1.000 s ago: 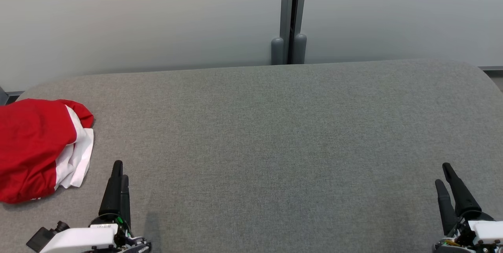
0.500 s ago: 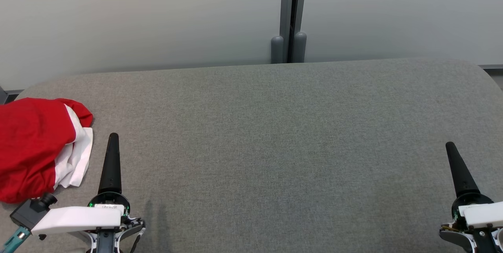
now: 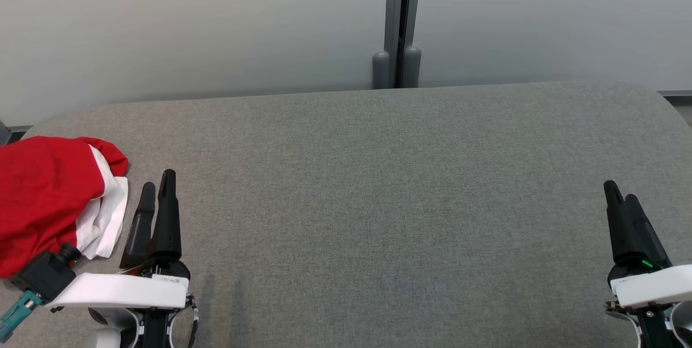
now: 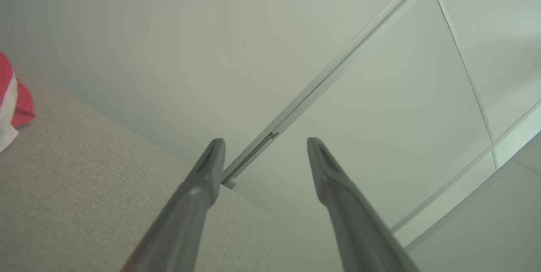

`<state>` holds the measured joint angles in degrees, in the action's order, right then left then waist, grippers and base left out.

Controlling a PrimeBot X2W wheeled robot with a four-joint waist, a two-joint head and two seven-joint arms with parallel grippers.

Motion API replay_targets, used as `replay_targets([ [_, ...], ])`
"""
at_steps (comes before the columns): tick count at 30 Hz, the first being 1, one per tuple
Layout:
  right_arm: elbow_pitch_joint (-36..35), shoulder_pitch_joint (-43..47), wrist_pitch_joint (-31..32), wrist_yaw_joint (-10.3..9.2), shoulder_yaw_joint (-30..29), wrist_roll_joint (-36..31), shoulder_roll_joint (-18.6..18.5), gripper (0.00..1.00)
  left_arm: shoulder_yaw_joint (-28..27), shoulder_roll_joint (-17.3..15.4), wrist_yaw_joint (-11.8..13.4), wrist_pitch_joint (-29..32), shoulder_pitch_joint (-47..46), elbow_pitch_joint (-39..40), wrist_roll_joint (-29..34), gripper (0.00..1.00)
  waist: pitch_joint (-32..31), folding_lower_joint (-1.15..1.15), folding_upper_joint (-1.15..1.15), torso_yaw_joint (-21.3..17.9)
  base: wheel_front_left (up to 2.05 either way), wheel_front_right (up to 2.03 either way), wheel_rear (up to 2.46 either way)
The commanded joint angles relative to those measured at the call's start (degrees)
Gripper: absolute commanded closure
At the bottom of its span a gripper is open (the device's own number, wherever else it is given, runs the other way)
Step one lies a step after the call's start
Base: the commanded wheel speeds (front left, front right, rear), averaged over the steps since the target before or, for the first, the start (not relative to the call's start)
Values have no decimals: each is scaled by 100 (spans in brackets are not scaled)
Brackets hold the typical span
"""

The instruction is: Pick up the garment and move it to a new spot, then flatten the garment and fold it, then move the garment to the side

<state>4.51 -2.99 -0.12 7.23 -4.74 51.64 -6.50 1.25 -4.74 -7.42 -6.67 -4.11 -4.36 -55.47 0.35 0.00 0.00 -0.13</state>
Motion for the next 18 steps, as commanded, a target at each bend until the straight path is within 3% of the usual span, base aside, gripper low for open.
replay_targets([
  [1,-107,-137,-76,22,34,-219,-94,0,5,-66,-8,-50,-206,78,206,0,-4,0,0,0,0,0,0],
  [18,182,-122,-466,27,256,-1707,-121,0,10,-161,-8,-266,-291,-460,1648,0,-40,0,0,5,0,0,0],
])
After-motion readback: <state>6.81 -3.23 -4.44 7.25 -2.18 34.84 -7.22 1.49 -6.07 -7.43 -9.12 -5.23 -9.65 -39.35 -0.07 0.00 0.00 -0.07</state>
